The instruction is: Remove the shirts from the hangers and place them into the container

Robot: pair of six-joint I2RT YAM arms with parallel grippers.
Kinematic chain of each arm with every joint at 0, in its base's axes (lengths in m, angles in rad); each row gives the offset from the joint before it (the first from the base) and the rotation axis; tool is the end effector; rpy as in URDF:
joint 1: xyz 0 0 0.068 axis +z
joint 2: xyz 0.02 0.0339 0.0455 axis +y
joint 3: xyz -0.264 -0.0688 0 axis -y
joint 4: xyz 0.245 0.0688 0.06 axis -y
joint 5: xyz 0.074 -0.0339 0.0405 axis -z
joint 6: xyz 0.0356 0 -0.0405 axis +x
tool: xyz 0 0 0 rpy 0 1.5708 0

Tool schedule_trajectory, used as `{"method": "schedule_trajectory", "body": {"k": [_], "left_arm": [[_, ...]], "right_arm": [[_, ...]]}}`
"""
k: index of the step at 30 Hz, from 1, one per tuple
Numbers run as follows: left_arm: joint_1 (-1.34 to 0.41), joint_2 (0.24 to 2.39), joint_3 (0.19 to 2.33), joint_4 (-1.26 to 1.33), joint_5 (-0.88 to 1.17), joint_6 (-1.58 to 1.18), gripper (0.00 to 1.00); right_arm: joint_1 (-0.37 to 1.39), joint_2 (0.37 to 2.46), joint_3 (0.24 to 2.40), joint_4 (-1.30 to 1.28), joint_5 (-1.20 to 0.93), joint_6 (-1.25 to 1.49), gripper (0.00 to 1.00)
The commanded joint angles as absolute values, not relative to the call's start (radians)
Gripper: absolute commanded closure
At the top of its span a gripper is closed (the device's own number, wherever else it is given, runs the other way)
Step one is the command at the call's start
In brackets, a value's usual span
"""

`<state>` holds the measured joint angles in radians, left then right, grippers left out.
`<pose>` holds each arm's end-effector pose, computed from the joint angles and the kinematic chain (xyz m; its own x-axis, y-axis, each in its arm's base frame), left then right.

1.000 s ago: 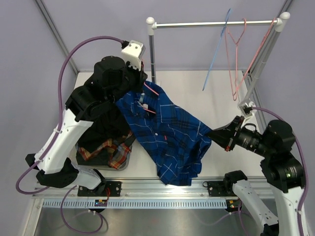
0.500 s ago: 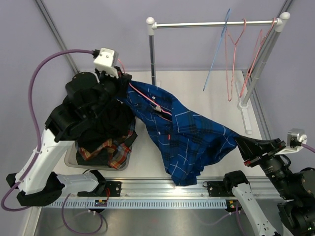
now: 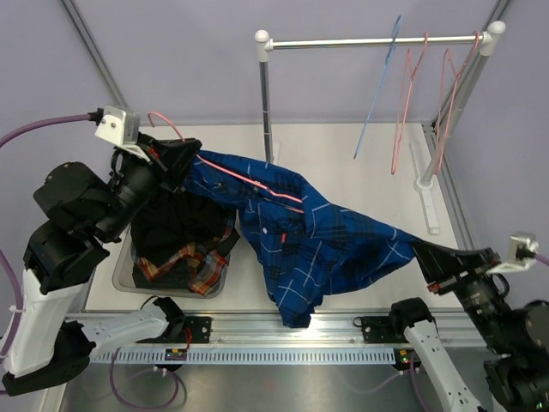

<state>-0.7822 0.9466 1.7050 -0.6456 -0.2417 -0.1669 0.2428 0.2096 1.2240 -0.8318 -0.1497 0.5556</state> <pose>0.0842 -0.0716 0.5520 -0.0069 -0.2205 -0.9754 0.5217 0.8313 -0.1916 -0.0521 -0.0074 0.4280 -0.0507 0.5247 -0.8497 -0.4159 0.7625 0.4957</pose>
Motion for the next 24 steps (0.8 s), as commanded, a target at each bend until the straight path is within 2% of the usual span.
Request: {"method": "schedule_trajectory", "body": {"k": [1, 5, 7, 16, 20, 23, 24], "left_arm": [[-0.724, 0.853, 1.747, -0.546, -0.467, -0.104, 1.0], [-0.724, 0.847, 1.753, -0.552, -0.392, -0.172, 1.0], [-0.726, 0.833, 1.735, -0.535, -0.351, -0.204, 1.0], [-0.726, 0.854, 1.643, -0.387, -0.11, -0.393, 1.0], [-0.724, 0.905, 1.654, -0.402, -0.068, -0.397, 1.0], [-0.724, 0.948, 1.667, -0.44, -0.055, -0.368, 1.0], [-0.726, 0.96, 1.674, -0.454, -0.055, -0.361, 1.0]], "right_arm": [[0.242, 0.376, 1.215, -0.881, -0.155, 0.554, 1.0], [0.242, 0.557, 1.149, -0.793, -0.456, 0.56, 1.0], [0.242, 0.604, 1.118, -0.721, -0.52, 0.59, 1.0], [0.278, 0.75, 0.997, -0.519, -0.537, 0.699, 1.0], [0.33, 0.779, 1.051, -0.546, -0.52, 0.631, 1.0], [0.35, 0.75, 1.152, -0.633, -0.48, 0.534, 0.44], [0.348, 0.739, 1.181, -0.667, -0.479, 0.52, 0.31]]}}
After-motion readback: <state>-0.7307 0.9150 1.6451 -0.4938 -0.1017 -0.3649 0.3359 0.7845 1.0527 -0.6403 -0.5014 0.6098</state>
